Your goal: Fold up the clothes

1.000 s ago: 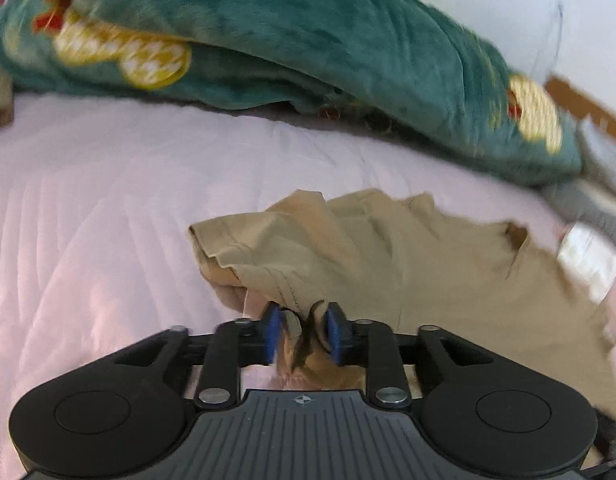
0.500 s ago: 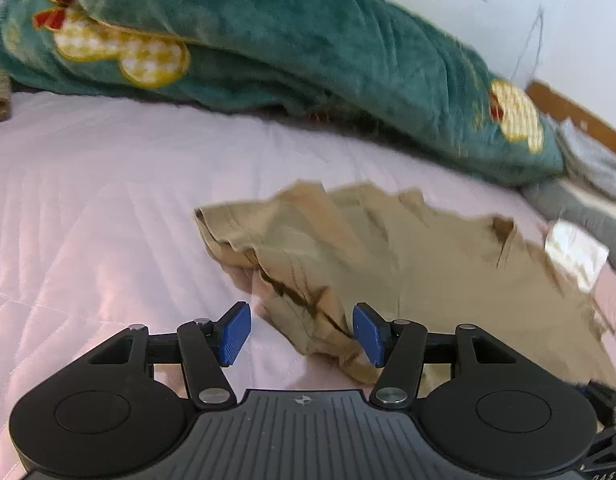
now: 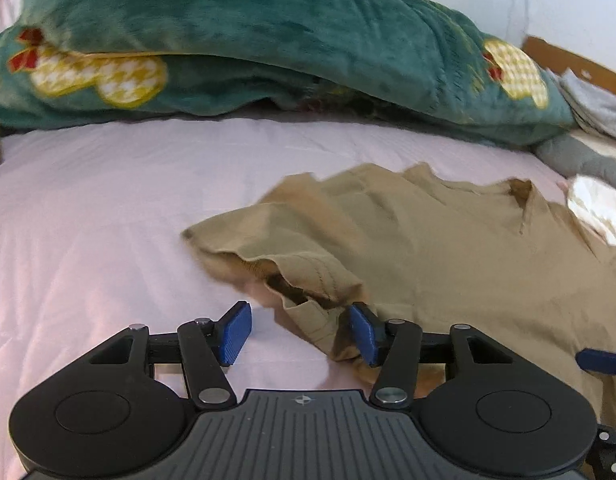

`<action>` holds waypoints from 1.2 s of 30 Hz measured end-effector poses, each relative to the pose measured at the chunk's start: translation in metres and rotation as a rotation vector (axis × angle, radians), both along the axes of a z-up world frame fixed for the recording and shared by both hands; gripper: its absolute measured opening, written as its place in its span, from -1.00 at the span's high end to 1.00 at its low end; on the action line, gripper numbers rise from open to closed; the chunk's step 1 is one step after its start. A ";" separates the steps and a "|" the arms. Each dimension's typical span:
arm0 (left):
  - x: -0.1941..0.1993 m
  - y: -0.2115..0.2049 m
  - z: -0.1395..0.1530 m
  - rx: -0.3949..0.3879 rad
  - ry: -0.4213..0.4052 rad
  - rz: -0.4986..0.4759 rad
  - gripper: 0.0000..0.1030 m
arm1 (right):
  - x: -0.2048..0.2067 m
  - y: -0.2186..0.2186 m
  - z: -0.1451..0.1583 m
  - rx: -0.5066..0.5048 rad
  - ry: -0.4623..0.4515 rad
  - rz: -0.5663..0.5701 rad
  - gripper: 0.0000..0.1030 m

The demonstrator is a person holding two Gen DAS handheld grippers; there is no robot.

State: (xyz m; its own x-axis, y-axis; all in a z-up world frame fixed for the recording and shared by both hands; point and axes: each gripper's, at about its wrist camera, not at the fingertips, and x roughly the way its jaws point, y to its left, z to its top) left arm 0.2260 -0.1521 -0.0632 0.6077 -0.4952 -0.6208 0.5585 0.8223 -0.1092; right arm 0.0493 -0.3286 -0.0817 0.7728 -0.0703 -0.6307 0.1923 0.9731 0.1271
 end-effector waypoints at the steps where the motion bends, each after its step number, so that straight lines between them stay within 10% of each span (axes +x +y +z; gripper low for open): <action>1: -0.001 -0.003 -0.001 0.020 -0.016 -0.001 0.26 | 0.000 0.000 0.000 -0.002 0.001 0.000 -1.00; 6: -0.005 0.001 0.005 0.011 -0.004 0.011 0.87 | 0.000 0.000 0.000 -0.006 0.005 0.008 -1.00; 14: 0.000 0.051 0.018 -0.029 0.132 0.139 0.82 | -0.001 -0.003 0.001 0.003 0.007 0.013 -1.00; 19: 0.003 0.040 0.028 0.150 0.049 0.255 0.80 | -0.001 -0.004 0.003 0.003 0.016 0.014 -1.00; 23: 0.003 0.057 0.053 -0.079 0.052 0.297 0.80 | -0.007 -0.026 0.015 0.040 0.002 -0.009 -1.00; 28: 0.002 -0.011 0.062 -0.165 0.052 0.037 0.46 | -0.017 -0.097 0.038 0.150 -0.099 -0.176 -1.00; 36: 0.045 -0.131 0.011 0.012 0.046 -0.033 0.29 | 0.005 -0.232 0.052 0.051 -0.023 -0.370 -1.00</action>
State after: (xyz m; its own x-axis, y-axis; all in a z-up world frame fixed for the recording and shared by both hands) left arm 0.2715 -0.2828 -0.0525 0.5613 -0.5073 -0.6538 0.5803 0.8046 -0.1261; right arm 0.0543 -0.5609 -0.0296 0.7150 -0.3165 -0.6233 0.5262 0.8307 0.1817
